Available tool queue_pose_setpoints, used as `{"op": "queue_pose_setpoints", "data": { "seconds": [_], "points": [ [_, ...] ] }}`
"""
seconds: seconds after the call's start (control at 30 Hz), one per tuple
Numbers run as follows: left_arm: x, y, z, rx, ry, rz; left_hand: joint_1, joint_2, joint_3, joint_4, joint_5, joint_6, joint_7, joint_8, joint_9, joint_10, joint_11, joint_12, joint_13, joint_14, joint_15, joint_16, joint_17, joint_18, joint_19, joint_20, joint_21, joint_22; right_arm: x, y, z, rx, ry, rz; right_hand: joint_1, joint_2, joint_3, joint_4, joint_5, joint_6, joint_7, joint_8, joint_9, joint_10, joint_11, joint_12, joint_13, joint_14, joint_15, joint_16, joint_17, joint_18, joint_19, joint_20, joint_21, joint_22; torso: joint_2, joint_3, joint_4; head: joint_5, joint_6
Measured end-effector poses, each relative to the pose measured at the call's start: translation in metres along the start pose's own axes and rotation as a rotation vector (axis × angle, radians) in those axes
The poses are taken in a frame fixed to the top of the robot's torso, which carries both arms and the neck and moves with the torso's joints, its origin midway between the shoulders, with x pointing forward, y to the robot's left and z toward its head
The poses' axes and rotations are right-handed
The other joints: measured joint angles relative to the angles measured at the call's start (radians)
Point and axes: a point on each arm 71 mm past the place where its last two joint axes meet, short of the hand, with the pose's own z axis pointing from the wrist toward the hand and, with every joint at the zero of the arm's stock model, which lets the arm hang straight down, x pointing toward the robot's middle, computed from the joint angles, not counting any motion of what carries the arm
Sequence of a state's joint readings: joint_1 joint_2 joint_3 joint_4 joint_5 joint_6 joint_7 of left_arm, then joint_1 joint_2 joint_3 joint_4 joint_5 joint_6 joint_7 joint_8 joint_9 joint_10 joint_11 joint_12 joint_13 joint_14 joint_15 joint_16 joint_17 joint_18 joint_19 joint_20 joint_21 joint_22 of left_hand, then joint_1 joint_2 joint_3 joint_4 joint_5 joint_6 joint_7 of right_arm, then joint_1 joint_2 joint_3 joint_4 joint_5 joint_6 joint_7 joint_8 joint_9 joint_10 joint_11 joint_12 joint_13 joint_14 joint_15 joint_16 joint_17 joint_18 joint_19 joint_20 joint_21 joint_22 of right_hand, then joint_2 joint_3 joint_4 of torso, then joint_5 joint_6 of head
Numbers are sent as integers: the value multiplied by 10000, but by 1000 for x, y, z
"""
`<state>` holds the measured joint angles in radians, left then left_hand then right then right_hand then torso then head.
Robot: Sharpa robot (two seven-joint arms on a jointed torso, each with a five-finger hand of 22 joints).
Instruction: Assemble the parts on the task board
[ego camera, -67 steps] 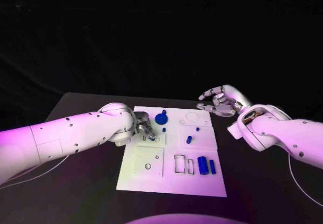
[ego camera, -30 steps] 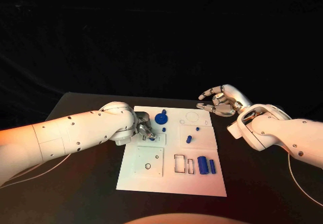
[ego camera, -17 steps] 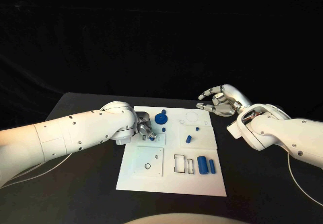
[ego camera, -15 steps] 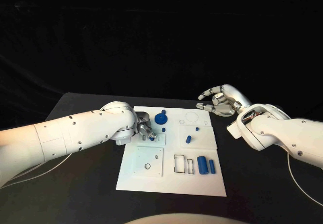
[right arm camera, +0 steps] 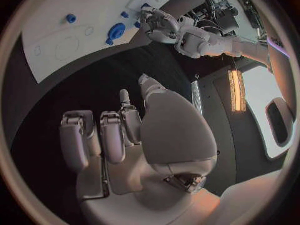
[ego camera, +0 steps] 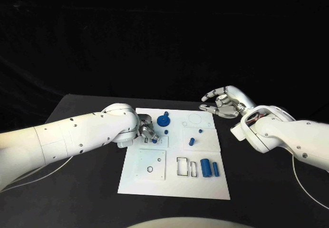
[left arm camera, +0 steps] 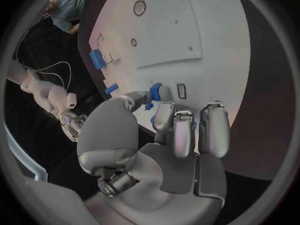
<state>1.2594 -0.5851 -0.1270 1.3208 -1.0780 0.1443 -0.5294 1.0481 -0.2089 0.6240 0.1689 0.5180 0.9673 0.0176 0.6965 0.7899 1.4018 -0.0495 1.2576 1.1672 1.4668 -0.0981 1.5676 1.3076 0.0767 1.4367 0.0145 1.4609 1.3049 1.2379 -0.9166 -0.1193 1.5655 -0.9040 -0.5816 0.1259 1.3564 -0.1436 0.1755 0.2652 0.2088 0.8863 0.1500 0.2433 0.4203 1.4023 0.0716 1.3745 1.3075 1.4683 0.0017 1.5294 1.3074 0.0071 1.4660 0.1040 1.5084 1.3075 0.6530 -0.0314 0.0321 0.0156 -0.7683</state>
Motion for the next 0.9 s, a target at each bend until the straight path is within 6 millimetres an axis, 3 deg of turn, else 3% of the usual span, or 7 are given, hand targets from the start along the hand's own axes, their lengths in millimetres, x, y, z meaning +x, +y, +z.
{"op": "queue_pose_setpoints", "data": {
  "seconds": [0.13,0.2,0.37,0.7,0.9],
  "points": [
    [0,1,0,-9,8,-9,-77,-54,-213,113,0,19,-19,-59,2,0,-1,0,7,0,0,0,0,-14,0,0,0,13,0,0,0,-1,-4,-3,-103,0,-27,27,0,0,0,0,0,0,0,0,0,0,0,0,0,-2,0,0,-21,0,0,0,0,-8,-1],
    [0,1,0,-9,15,-14,-77,-54,-284,175,1,20,-21,-59,1,0,-1,0,26,0,0,0,-1,-159,0,0,0,13,0,0,0,-2,-6,-3,-103,0,-28,27,0,0,0,0,0,0,0,0,0,0,0,0,0,-1,0,0,-21,-1,-1,0,0,-10,0],
    [0,2,0,-9,23,-31,-77,-55,-421,279,1,50,-55,-60,11,-1,-1,0,48,0,0,0,-1,-159,-1,0,0,20,0,0,0,-4,-14,-6,-143,-40,-45,100,-61,0,0,0,0,0,0,0,-1,0,0,0,0,-2,0,0,-21,-1,-3,3,0,-3,9],
    [0,4,-1,-31,29,-67,-247,-227,-1187,828,13,146,-73,-115,54,35,-36,78,149,0,1,0,-1,-158,36,-37,0,25,-1,-1,0,-4,-43,-16,-342,-2,-139,194,-117,0,0,0,0,0,0,0,-1,0,0,0,-1,-1,0,0,-60,-2,-2,0,-2,-10,25],
    [0,6,-2,-39,15,-123,-246,-227,-1595,1153,-196,197,-53,-174,79,35,-36,79,182,0,1,0,-1,-157,36,-36,0,25,-1,-1,0,-6,-51,-19,-340,0,-139,194,-116,0,0,0,-1,0,0,-38,-1,0,0,-39,-1,-1,0,0,-60,-3,-3,0,-6,-15,27]
  ]
}}
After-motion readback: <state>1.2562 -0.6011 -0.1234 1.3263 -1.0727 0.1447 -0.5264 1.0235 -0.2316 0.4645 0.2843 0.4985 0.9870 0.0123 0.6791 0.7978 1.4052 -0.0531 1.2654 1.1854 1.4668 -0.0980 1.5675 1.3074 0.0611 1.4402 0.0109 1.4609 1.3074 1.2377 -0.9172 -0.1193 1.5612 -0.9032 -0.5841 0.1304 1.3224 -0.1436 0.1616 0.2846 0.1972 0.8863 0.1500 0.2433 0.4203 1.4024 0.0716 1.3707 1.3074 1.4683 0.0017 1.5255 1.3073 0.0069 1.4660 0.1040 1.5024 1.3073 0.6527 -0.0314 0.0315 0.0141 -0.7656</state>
